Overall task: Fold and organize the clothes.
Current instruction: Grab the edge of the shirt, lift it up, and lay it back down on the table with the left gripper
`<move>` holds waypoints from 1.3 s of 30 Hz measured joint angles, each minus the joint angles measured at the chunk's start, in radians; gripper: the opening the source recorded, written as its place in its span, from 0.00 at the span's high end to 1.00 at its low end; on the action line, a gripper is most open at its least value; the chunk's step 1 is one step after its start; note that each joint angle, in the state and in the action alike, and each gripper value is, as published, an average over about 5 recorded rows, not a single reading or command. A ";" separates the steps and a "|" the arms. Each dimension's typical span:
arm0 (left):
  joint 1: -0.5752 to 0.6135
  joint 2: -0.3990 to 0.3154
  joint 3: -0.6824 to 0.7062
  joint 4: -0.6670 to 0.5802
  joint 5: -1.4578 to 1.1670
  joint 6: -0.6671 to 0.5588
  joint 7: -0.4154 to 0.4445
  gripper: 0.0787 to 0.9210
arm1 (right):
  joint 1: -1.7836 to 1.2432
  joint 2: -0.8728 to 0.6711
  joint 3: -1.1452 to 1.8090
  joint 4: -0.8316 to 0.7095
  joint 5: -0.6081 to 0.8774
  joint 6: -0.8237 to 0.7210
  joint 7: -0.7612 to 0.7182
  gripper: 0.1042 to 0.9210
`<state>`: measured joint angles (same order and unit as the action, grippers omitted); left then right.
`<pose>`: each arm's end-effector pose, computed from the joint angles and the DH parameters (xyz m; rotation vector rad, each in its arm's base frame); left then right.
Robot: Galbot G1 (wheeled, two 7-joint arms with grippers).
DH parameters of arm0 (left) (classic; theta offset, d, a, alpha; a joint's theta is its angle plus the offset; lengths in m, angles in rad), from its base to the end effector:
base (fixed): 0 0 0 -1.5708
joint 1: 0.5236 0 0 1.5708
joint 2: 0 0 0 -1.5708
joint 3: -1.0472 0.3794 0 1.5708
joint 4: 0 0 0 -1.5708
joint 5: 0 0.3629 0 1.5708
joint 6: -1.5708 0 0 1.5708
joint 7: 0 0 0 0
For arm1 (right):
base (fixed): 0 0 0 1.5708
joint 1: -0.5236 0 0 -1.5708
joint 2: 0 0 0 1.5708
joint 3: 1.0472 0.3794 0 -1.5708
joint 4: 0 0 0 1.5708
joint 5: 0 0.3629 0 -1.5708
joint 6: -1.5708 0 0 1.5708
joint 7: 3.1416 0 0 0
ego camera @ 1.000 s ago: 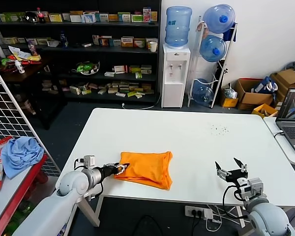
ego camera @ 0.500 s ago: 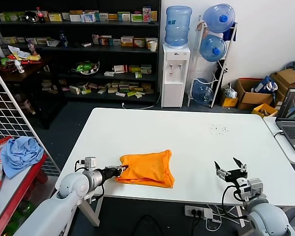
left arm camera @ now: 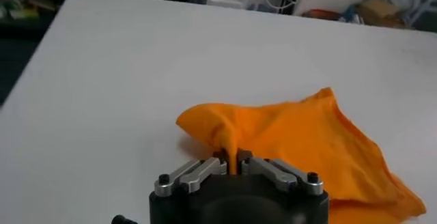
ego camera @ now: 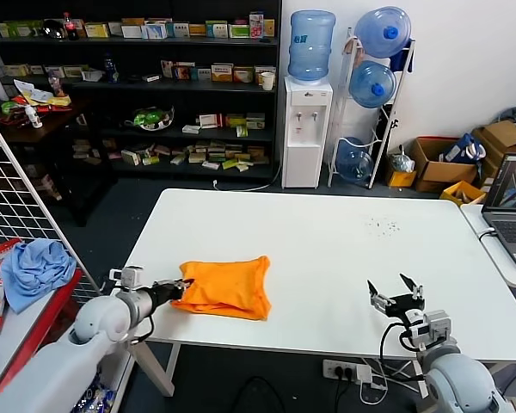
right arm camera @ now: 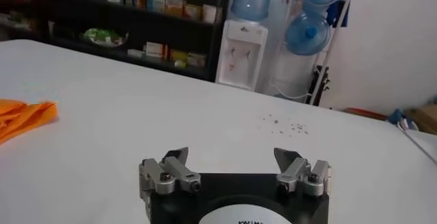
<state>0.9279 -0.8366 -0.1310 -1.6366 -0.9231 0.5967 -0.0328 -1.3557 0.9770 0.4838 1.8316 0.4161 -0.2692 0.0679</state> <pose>0.3746 0.1354 -0.3144 -0.4280 -2.3878 0.0838 0.2595 -0.1484 -0.3395 0.1375 -2.7677 0.2543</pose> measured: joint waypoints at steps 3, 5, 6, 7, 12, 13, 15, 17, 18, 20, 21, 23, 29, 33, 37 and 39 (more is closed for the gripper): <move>-0.007 0.048 -0.002 0.006 0.040 -0.008 -0.002 0.91 | 0.006 0.004 -0.011 0.002 -0.004 0.000 0.002 0.12; -0.013 0.080 -0.001 0.015 0.072 -0.016 -0.002 0.91 | 0.009 0.007 -0.019 0.002 -0.006 0.001 0.002 0.12; -0.016 0.096 0.000 0.019 0.090 -0.020 -0.002 0.91 | 0.011 0.008 -0.023 0.001 -0.007 0.001 0.002 0.12; -0.019 0.112 0.001 0.025 0.109 -0.025 -0.001 0.91 | 0.012 0.009 -0.027 0.001 -0.008 0.002 0.002 0.12; -0.029 0.190 0.002 0.046 0.228 -0.053 0.007 0.91 | 0.017 0.016 -0.042 -0.001 -0.014 0.006 0.002 0.12; -0.030 0.205 0.002 0.049 0.254 -0.059 0.009 0.91 | 0.018 0.017 -0.045 -0.001 -0.015 0.006 0.002 0.12; -0.031 0.234 0.002 0.053 0.307 -0.072 0.011 0.91 | 0.021 0.020 -0.049 -0.001 -0.018 0.007 0.002 0.12; -0.031 0.262 0.001 0.058 0.360 -0.087 0.015 0.91 | 0.024 0.023 -0.055 0.000 -0.021 0.008 0.002 0.12; -0.031 0.276 0.001 0.062 0.387 -0.094 0.017 0.91 | 0.026 0.025 -0.058 0.000 -0.022 0.008 0.001 0.12; -0.034 0.304 0.001 0.069 0.440 -0.110 0.022 0.91 | 0.031 0.029 -0.064 0.001 -0.025 0.009 0.001 0.12; -0.037 0.318 0.001 0.073 0.466 -0.118 0.024 0.91 | 0.033 0.031 -0.067 0.001 -0.027 0.010 0.000 0.12; -0.043 0.346 0.002 0.081 0.516 -0.133 0.029 0.91 | 0.037 0.035 -0.073 0.001 -0.029 0.011 0.000 0.12; -0.066 0.427 0.017 0.105 0.639 -0.174 0.039 0.91 | 0.041 0.044 -0.085 0.000 -0.034 0.017 -0.004 0.12; -0.080 0.471 0.027 0.116 0.688 -0.191 0.043 0.91 | 0.038 0.048 -0.084 -0.002 -0.035 0.023 -0.006 0.12; -0.084 0.495 0.034 0.116 0.716 -0.199 0.043 0.91 | 0.031 0.053 -0.083 -0.003 -0.039 0.028 -0.008 0.12; -0.082 0.499 0.036 0.110 0.720 -0.198 0.039 0.91 | 0.029 0.057 -0.081 -0.003 -0.042 0.029 -0.008 0.12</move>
<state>0.8459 -0.3377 -0.0954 -1.5266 -0.2030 0.3984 0.0062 -1.3271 1.0337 0.4023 1.8288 0.3746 -0.2401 0.0600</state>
